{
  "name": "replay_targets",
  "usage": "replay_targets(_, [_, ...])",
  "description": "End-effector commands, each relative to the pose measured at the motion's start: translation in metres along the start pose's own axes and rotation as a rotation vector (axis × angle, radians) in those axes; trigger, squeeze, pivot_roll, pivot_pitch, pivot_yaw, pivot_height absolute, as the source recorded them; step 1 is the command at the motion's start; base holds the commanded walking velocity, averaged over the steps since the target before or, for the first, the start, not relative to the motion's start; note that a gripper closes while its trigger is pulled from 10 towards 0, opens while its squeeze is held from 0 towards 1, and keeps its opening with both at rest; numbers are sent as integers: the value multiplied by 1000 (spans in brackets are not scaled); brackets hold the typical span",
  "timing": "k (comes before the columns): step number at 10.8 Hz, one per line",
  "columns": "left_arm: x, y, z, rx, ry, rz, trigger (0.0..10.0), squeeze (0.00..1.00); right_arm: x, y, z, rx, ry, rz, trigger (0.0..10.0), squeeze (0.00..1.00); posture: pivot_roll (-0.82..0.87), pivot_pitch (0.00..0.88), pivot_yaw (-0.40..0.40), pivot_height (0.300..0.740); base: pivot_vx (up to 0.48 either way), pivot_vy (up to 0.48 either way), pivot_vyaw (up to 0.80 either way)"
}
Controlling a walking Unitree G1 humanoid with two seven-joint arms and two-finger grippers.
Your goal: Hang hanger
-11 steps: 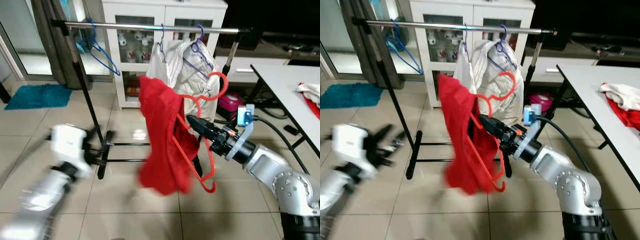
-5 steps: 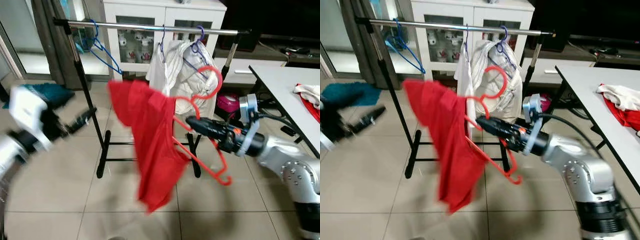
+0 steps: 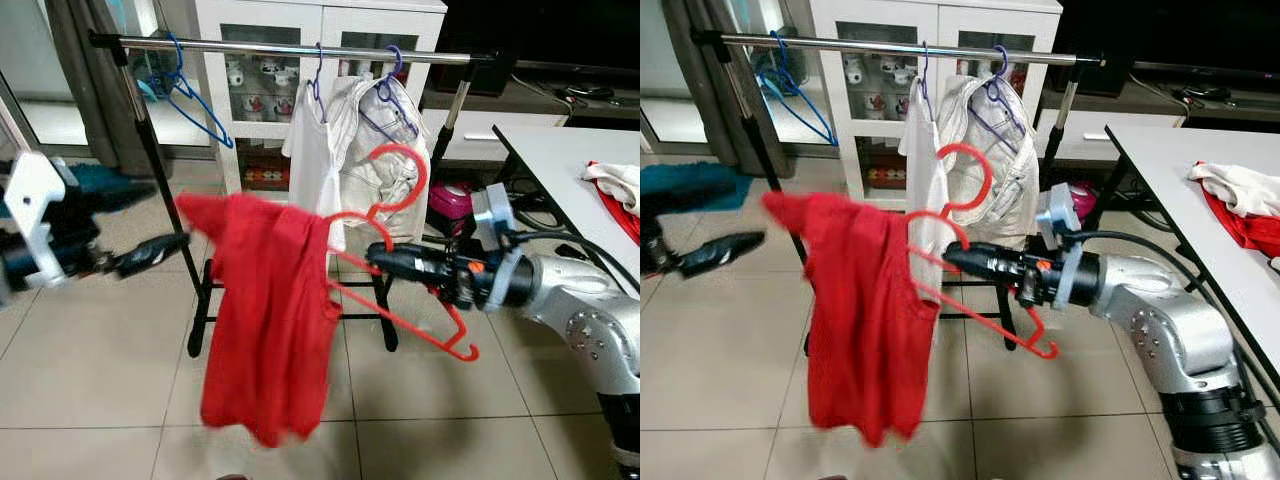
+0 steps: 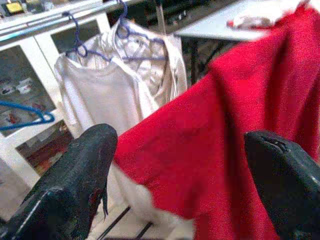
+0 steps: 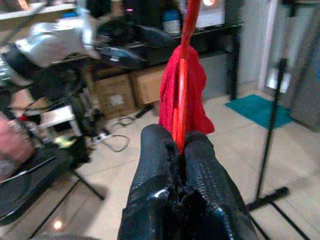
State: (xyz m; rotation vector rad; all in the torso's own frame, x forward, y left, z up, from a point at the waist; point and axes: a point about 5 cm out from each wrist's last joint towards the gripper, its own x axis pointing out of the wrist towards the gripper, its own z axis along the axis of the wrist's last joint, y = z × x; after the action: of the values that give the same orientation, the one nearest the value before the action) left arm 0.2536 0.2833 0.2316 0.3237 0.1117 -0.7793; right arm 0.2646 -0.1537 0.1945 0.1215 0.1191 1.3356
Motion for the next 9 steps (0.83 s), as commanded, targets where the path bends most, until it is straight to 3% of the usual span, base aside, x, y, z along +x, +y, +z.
replay_targets(1, [-1, 4, 2, 44, 14, -5, 10000, 639, 1, 6, 15, -66, -20, 58, 10000, 0, -20, 0, -16, 740, 0, 0, 0])
replay_targets(2, [-3, 10, -1, 65, 40, -26, 10000, 0, 1, 8, 15, -75, -12, 98, 10000, 0, -18, 0, -16, 740, 0, 0, 0])
replay_targets(4, [-3, 14, -10, 50, 61, -66, 10000, 0, 2, 13, 18, -78, -18, 156, 10000, 0, -15, 0, -14, 740, 0, 0, 0])
replay_targets(5, [0, 12, -12, 29, 35, -109, 0, 0, 1, 14, 18, -77, -17, 170, 10000, 0, -14, 0, -13, 740, 0, 0, 0])
replay_targets(9, [5, 7, -18, -12, 32, -234, 0, 0, 2, 17, 16, -70, -2, 199, 10000, 0, -18, 0, -8, 740, 0, 0, 0])
